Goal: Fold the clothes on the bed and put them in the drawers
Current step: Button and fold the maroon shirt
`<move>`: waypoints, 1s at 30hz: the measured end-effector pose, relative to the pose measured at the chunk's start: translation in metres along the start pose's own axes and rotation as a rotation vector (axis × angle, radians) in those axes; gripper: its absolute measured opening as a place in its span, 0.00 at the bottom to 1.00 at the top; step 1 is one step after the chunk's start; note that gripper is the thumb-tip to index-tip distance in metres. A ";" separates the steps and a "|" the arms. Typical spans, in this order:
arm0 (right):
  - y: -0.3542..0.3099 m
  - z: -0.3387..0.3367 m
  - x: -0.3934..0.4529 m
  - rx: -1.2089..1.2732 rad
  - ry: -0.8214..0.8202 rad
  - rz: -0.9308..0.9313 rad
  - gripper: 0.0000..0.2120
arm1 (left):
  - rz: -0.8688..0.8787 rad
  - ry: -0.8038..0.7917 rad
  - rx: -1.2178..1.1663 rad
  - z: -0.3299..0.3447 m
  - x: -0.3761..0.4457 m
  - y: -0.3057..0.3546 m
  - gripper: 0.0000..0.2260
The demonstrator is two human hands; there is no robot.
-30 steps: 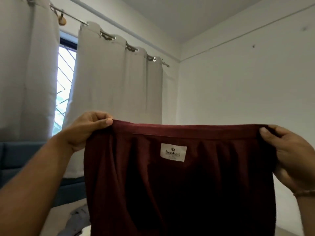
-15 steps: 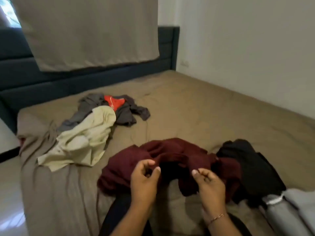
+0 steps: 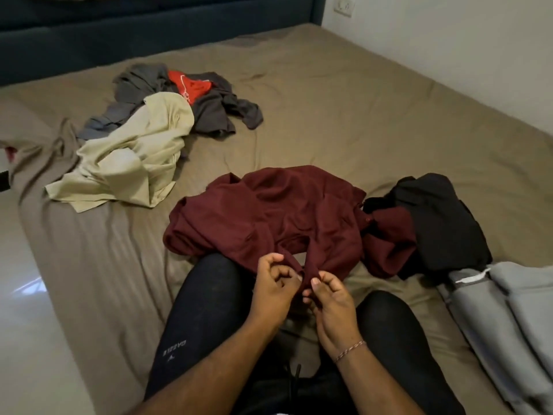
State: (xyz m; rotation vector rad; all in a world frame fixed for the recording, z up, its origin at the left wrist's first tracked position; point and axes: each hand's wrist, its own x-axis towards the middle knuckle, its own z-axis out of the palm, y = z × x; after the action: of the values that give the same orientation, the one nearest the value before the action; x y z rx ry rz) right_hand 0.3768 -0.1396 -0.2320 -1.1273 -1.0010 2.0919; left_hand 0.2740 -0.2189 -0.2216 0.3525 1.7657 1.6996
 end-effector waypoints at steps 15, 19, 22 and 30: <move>0.001 -0.002 -0.006 0.022 -0.031 0.005 0.01 | 0.175 -0.031 0.363 0.001 -0.003 -0.007 0.12; 0.000 -0.002 -0.005 0.041 -0.012 0.011 0.04 | 0.208 -0.004 0.411 0.001 -0.005 -0.009 0.11; 0.001 -0.001 -0.006 0.044 -0.005 0.019 0.06 | 0.238 0.086 0.431 0.000 -0.004 -0.009 0.04; 0.001 0.000 -0.004 0.047 0.010 -0.030 0.10 | 0.175 0.160 0.329 -0.002 0.002 -0.009 0.05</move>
State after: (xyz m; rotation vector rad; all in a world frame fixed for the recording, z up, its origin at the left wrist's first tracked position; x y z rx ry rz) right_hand 0.3791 -0.1432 -0.2306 -1.0920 -0.9540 2.0736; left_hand 0.2730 -0.2205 -0.2309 0.5415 2.1959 1.5878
